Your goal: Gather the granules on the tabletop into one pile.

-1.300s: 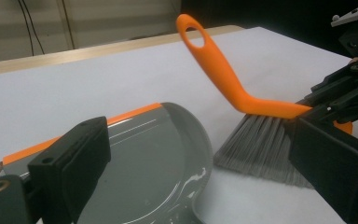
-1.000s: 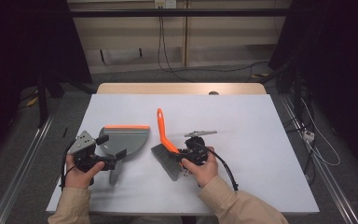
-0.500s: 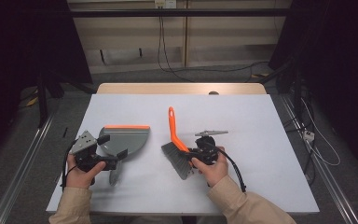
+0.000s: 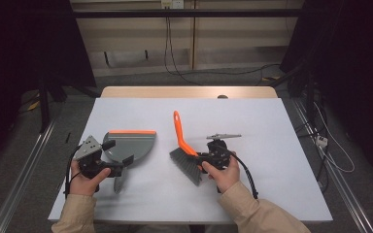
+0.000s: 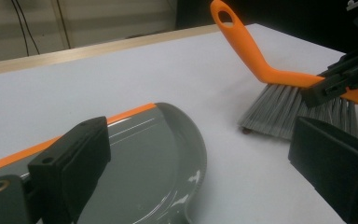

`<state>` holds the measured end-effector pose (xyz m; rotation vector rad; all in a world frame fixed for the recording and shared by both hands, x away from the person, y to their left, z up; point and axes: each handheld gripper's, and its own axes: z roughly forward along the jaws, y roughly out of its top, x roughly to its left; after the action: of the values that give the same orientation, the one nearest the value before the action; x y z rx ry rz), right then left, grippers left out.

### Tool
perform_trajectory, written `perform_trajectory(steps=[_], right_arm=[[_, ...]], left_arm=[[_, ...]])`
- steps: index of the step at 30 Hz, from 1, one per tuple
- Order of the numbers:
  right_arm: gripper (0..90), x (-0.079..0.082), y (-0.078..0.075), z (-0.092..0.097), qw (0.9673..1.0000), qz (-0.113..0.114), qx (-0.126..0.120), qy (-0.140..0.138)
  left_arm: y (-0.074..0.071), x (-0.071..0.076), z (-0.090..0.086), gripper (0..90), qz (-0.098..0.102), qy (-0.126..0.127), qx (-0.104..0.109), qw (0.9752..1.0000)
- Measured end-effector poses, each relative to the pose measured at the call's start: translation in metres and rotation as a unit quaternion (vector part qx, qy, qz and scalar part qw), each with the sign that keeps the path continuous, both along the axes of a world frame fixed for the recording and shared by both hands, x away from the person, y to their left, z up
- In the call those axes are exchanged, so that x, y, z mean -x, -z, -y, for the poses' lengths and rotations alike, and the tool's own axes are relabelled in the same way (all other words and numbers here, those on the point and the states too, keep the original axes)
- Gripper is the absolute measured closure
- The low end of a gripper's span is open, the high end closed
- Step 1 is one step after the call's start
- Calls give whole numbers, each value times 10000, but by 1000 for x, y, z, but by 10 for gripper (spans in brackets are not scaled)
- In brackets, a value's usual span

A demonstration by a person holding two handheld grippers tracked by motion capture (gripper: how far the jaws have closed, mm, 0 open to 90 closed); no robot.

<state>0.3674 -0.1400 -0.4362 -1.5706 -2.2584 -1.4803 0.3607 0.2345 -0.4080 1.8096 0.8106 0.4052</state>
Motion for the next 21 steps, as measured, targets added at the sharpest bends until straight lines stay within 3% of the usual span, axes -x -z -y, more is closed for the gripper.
perform_trajectory(steps=[7,12,19,21], right_arm=[[712,-9,-10,-15,9998,111,-174,-81],[712,-23,-8,-34,9994,-8,-299,-154],[712,-39,3,-50,9998,-184,36,-96],[711,-41,4,-45,9995,-308,-45,-71]], left_arm=[[1,-2,0,55,-14,2,-23,10000],[2,-3,0,55,-33,-5,-17,10000],[1,-2,-2,55,-25,-20,-26,10000],[1,-2,-2,55,-24,-15,-27,10000]])
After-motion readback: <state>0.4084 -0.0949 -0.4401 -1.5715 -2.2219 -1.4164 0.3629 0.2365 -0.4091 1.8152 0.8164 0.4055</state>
